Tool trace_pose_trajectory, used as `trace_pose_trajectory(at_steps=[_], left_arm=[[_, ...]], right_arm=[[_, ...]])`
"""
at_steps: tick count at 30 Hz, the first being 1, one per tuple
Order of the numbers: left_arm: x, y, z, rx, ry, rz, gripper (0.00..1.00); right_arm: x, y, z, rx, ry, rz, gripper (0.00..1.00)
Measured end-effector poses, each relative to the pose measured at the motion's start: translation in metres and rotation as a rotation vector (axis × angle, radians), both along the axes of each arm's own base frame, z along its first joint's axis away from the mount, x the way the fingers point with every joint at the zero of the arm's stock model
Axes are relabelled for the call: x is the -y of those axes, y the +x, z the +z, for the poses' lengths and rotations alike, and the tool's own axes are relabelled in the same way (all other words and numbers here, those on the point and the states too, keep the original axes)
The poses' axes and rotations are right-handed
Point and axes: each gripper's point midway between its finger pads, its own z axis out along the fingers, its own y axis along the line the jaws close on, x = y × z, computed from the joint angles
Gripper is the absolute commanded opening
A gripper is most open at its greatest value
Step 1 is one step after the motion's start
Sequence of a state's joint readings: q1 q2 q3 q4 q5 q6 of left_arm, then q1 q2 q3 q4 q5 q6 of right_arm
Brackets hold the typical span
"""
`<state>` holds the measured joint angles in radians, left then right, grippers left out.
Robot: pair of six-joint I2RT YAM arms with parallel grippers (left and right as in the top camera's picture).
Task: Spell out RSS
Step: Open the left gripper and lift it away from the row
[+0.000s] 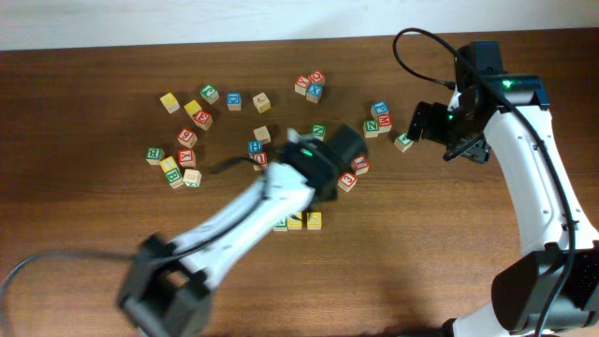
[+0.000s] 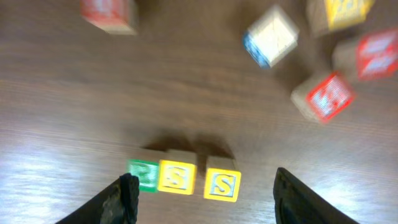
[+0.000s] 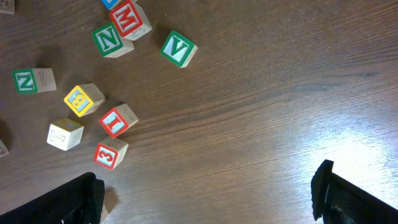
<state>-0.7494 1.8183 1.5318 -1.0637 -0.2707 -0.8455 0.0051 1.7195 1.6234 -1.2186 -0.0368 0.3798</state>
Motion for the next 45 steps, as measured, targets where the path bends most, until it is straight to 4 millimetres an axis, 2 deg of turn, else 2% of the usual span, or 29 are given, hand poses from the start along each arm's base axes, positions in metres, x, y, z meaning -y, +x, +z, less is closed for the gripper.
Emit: trace_pose_trajectory(at_steps=[2, 4, 6, 7, 8, 9, 10, 14, 17, 19, 23, 25, 28, 30, 31, 32, 33, 35, 36, 39, 40, 45], left_arm=[[-0.027, 0.01, 0.038, 0.058, -0.049, 0.065, 0.64], [-0.068, 0.014, 0.076, 0.118, -0.081, 0.144, 0.66], [-0.108, 0.013, 0.1, 0.15, -0.075, 0.198, 0.69], [-0.133, 0.011, 0.108, 0.155, -0.058, 0.233, 0.75], [-0.149, 0.009, 0.111, 0.149, -0.041, 0.254, 0.8], [-0.177, 0.006, 0.111, 0.125, -0.004, 0.297, 0.82], [-0.188, 0.006, 0.109, 0.114, 0.002, 0.323, 0.87], [-0.212, 0.007, 0.092, 0.066, 0.007, 0.348, 0.91], [-0.211, 0.011, 0.071, 0.033, -0.026, 0.295, 0.9], [-0.204, 0.009, 0.05, -0.013, -0.048, 0.239, 0.83], [-0.195, 0.003, 0.018, -0.072, -0.081, 0.178, 0.44], [-0.192, -0.002, 0.003, -0.101, -0.088, 0.165, 0.29], [-0.191, -0.007, -0.015, -0.12, -0.092, 0.147, 0.25], [-0.19, -0.011, -0.026, -0.13, -0.097, 0.143, 0.14], [-0.189, -0.014, -0.032, -0.143, -0.1, 0.142, 0.0], [-0.187, -0.018, -0.041, -0.154, -0.113, 0.137, 0.0], [-0.186, -0.022, -0.047, -0.168, -0.122, 0.135, 0.0], [-0.181, -0.023, -0.054, -0.168, -0.148, 0.123, 0.0], [-0.177, -0.022, -0.058, -0.16, -0.174, 0.116, 0.0], [-0.167, -0.02, -0.064, -0.147, -0.233, 0.098, 0.0], [-0.163, -0.018, -0.065, -0.137, -0.253, 0.09, 0.0], [-0.147, -0.013, -0.071, -0.131, -0.338, 0.056, 0.0]], right_arm=[[0.0, 0.0, 0.0, 0.0, 0.0, 0.0, 0.98], [0.0, 0.0, 0.0, 0.0, 0.0, -0.001, 0.98], [0.0, 0.0, 0.0, 0.0, 0.0, 0.0, 0.98], [0.0, 0.0, 0.0, 0.0, 0.0, -0.001, 0.98], [0.0, 0.0, 0.0, 0.0, 0.0, 0.0, 0.98], [0.0, 0.0, 0.0, 0.0, 0.0, 0.0, 0.98], [0.0, 0.0, 0.0, 0.0, 0.0, 0.0, 0.98], [0.0, 0.0, 0.0, 0.0, 0.0, 0.0, 0.98], [0.0, 0.0, 0.0, 0.0, 0.0, -0.001, 0.98], [0.0, 0.001, 0.0, 0.003, 0.001, -0.001, 0.98], [-0.002, 0.008, 0.002, 0.032, 0.011, 0.002, 0.98], [-0.008, -0.002, 0.0, -0.008, 0.048, 0.012, 0.98], [-0.019, -0.013, -0.001, -0.052, 0.106, 0.024, 0.98], [-0.025, -0.024, -0.002, -0.096, 0.145, 0.033, 0.99], [-0.03, -0.028, -0.002, -0.113, 0.168, 0.052, 0.81], [-0.033, -0.033, -0.004, -0.131, 0.175, 0.065, 0.56], [-0.039, -0.037, -0.009, -0.145, 0.18, 0.104, 0.27], [-0.055, -0.049, -0.025, -0.187, 0.183, 0.177, 0.11], [-0.067, -0.054, -0.037, -0.201, 0.184, 0.222, 0.04], [-0.102, -0.073, -0.075, -0.243, 0.186, 0.341, 0.04], [-0.115, -0.077, -0.094, -0.229, 0.187, 0.371, 0.04], [-0.138, -0.088, -0.128, -0.213, 0.197, 0.386, 0.04]])
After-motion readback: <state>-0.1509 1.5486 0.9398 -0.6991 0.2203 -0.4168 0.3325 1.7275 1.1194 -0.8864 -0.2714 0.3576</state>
